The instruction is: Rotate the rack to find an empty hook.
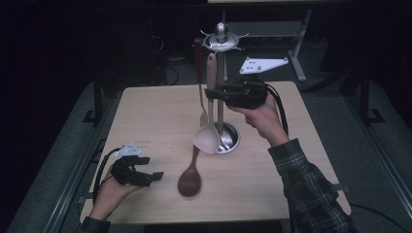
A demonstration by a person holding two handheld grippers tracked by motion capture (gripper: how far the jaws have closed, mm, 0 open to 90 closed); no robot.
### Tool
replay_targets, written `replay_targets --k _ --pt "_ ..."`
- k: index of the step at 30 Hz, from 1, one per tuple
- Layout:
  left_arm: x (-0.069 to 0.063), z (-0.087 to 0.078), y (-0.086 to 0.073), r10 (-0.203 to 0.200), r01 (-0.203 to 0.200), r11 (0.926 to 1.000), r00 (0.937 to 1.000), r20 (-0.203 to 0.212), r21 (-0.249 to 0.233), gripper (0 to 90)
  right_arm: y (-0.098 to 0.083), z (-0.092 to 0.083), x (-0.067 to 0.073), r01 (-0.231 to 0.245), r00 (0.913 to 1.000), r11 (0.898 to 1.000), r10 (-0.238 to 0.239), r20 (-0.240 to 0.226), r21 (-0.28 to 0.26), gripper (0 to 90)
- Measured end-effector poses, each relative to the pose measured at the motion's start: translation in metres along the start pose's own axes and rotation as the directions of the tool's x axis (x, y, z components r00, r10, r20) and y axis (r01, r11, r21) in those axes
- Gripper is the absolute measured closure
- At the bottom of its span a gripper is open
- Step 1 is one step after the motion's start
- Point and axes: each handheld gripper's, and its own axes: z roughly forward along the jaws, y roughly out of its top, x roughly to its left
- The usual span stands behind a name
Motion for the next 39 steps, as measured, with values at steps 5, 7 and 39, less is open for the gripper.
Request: replay_targets --k 5,7,39 --pt "0.000 0.002 -0.001 -0.001 0.001 1.0000 1.0000 0.000 0.009 15.1 0.000 0.002 -0.005 -0.021 0.9998 1.000 0.021 0.000 0.005 75.9" --pt "0.001 0.002 -0.001 0.001 -0.001 1.0000 1.0000 -0.008 0.009 15.1 -0.002 0.003 -0.007 -0.028 0.9996 1.000 0.028 -0.001 0.006 75.9" --pt "0.005 0.005 -0.005 -0.009 0.009 0.9996 0.9999 -0.004 0.026 15.2 -0.005 0.002 -0.031 -0.027 0.9995 0.999 0.027 0.015 -0.020 74.1"
